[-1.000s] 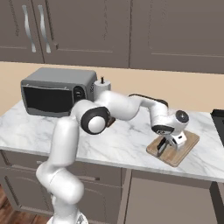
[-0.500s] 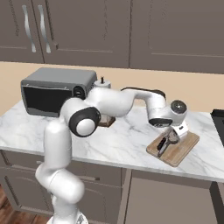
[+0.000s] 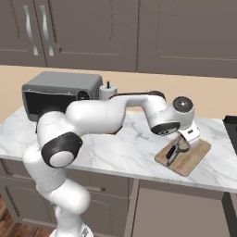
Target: Open the drawer on the right and place the cutting tools on the cutting board.
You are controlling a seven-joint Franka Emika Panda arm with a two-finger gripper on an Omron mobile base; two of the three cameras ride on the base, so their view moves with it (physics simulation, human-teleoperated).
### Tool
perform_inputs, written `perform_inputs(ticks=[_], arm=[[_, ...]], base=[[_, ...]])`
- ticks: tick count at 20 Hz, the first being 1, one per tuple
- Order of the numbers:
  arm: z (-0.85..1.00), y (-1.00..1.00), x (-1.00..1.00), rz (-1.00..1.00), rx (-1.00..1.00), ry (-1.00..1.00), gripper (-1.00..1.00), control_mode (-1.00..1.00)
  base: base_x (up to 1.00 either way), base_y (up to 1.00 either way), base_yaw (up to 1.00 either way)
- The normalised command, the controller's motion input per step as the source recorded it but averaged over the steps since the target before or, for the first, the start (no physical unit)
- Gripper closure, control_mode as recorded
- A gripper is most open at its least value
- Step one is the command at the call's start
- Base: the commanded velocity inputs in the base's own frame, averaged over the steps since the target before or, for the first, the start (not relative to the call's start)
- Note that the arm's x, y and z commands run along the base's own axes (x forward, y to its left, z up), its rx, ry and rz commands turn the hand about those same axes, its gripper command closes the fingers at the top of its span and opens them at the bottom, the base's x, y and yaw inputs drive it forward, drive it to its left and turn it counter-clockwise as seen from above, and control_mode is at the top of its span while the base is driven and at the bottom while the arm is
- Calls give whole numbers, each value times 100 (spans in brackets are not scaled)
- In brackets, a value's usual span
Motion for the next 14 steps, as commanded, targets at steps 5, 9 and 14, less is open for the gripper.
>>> perform_inputs(ticks=[5,9,14], arm=[[47,70,-100,-1,-9,10,-100,-100],[46,81,-98,-5,-8,11,-100,-100],[60,80,-60,-8,-7,18,-100,-100]], base=[[0,0,0],[0,0,0],[0,0,0]])
